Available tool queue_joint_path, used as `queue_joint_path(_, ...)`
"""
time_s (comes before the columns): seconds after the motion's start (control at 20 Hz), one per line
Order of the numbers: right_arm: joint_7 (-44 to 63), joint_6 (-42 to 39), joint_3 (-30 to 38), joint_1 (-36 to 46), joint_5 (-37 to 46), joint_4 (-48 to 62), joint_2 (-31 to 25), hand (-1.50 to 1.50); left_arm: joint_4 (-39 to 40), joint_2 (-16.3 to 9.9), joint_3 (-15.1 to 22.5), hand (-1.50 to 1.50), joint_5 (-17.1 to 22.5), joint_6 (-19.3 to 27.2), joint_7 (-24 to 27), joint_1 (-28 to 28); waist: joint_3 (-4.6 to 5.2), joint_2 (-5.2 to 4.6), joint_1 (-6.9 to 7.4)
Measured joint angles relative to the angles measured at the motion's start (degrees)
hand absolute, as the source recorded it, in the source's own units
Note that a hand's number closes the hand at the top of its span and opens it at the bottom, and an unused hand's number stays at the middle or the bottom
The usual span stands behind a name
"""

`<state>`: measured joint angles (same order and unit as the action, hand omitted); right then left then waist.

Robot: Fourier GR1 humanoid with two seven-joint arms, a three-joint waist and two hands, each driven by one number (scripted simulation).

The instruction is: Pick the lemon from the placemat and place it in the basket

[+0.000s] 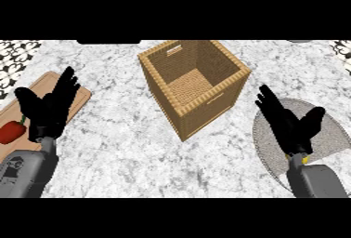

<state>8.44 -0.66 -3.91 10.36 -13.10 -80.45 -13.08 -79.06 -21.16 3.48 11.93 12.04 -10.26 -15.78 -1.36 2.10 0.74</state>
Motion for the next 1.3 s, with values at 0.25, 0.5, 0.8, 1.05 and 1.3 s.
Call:
queue_joint_path(0.25, -2.33, -4.53, -0.25, 3.75, -0.07, -1.47, -2.03, 1.5, -4.31, -3.95, 0.6, 0.0, -3.52, -2.6, 4.48, 0.75, 0.95, -1.42, -0.04)
queue_joint_path(0.5, -6.11, -0.19, -1.8, 5.22, -2.34, -4.32, 6.3, -1.5, -5.73, -5.49, 2.28, 0.0, -6.11, -4.82, 8.36, 0.99, 1.0, -1.44, -0.87)
queue_joint_path(0.8, -4.39, 14.79, -10.84, 6.7, 13.72, -8.38, 9.24, -1.5, -7.65, -6.58, 2.41, 0.0, -7.25, -6.52, 10.85, 3.31, 1.41, -1.63, -0.66)
queue_joint_path(1.05, 7.31, 17.2, -11.48, 12.39, 28.09, -8.66, -1.18, -1.5, -7.8, -6.54, 2.56, 0.0, -7.89, -6.39, 11.03, 3.69, 1.75, -1.27, -1.33)
queue_joint_path(1.3, 20.8, 4.28, -13.83, 18.94, 34.53, -8.48, -14.07, -1.5, -7.7, -6.5, 2.62, 0.0, -8.13, -6.49, 11.45, 4.3, 2.01, -1.05, -1.51)
